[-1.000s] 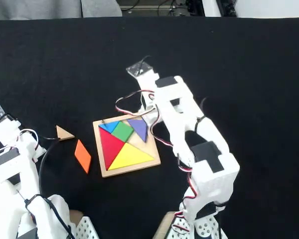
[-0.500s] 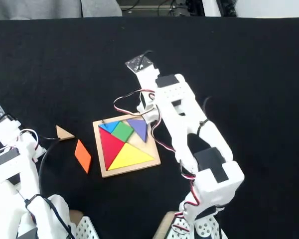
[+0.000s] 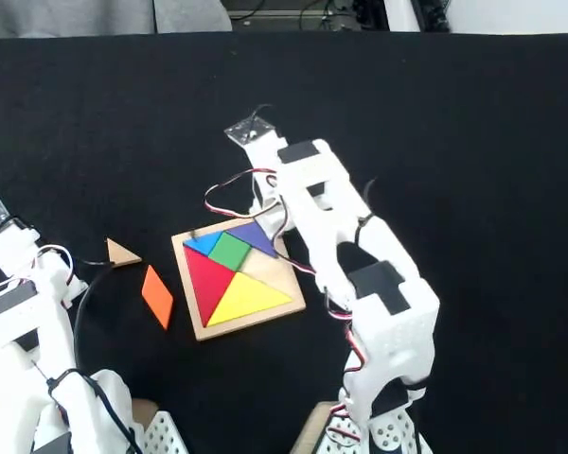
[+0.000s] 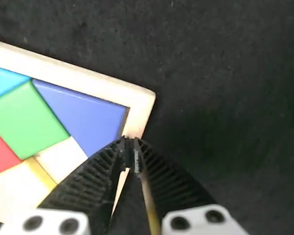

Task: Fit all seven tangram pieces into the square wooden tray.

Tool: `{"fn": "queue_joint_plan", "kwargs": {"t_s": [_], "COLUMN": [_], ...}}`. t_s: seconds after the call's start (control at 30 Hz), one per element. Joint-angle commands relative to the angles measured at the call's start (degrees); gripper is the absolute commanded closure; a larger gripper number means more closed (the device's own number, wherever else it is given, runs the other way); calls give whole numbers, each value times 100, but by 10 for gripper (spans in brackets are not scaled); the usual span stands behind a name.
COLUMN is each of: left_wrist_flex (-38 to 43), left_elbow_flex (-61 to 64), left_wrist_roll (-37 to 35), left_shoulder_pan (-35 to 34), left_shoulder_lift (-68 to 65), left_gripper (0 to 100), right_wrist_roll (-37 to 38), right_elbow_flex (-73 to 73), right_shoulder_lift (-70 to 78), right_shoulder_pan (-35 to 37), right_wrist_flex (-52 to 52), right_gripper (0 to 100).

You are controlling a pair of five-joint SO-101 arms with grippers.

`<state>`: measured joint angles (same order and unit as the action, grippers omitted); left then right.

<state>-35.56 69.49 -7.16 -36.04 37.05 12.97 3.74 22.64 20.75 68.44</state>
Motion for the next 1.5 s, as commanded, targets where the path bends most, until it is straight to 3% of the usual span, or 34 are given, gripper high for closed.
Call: {"fn": "queue_joint_plan", "kwargs": {"t_s": [0.0, 0.23, 0.33, 0.47, 0.8, 1.07, 1.27, 1.33, 1.47], "left_wrist_flex": [79, 79, 79, 79, 79, 79, 35, 18, -1099], "left_elbow_flex": [-22, -22, -22, -22, -22, -22, -57, -154, -971], "left_wrist_roll": [44, 44, 44, 44, 44, 44, 53, 440, 870], "left_shoulder_pan": [-4, -4, -4, -4, -31, -31, -4, 13, 198], "left_shoulder_lift": [105, 105, 105, 105, 105, 105, 158, 158, 9], "left_gripper": [970, 970, 970, 970, 970, 970, 970, 970, 920], "right_wrist_roll": [-70, -70, -18, -9, -18, -53, -53, -62, -62], "right_elbow_flex": [-268, 418, 910, 1156, 462, 268, 514, 831, 1543], "right_shoulder_lift": [-321, -1631, -1886, -1578, -277, -215, -1191, -1754, -2870], "right_shoulder_pan": [88, -202, 176, 642, 633, 510, 519, 492, 255], "right_wrist_flex": [114, 378, 273, 97, -62, 26, 431, 422, 316], "right_gripper": [988, 988, 988, 988, 988, 988, 988, 988, 988]}}
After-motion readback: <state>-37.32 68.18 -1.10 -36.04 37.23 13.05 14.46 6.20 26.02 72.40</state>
